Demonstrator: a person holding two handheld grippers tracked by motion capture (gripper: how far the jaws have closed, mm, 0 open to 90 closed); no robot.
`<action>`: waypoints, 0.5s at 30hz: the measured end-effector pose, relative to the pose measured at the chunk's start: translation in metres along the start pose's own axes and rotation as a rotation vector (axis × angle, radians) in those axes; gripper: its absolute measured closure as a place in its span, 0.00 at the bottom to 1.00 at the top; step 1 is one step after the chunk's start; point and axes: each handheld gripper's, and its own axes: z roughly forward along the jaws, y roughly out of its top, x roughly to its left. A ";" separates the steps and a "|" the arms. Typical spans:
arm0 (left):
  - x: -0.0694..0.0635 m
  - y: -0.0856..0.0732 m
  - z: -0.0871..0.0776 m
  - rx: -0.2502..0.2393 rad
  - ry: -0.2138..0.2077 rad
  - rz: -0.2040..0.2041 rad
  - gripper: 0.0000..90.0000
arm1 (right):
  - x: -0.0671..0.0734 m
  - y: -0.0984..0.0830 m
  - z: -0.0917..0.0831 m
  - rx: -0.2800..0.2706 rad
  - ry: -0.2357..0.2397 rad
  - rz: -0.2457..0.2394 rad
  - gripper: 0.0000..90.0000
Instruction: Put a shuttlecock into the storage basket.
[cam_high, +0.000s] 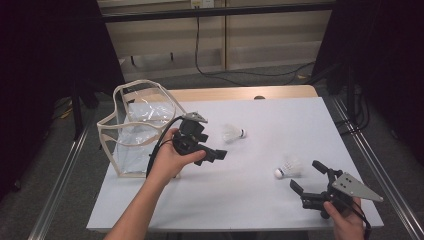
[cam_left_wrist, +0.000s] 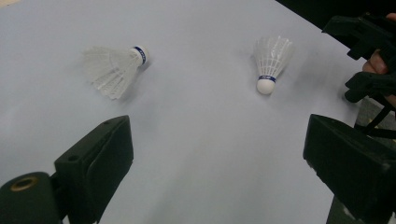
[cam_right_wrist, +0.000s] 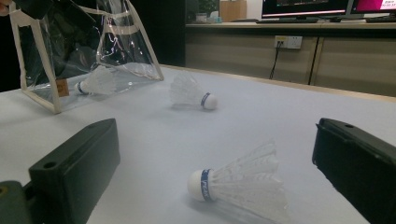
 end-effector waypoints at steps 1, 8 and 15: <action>0.000 -0.001 0.001 -0.001 -0.001 -0.001 0.10 | 0.000 0.000 0.000 -0.001 0.000 -0.003 0.01; -0.002 -0.005 0.007 -0.009 -0.014 0.001 0.09 | 0.000 0.000 0.000 -0.001 0.001 -0.002 0.01; -0.003 -0.009 0.013 -0.008 -0.022 0.007 0.09 | 0.000 0.000 0.000 -0.002 0.003 -0.001 0.01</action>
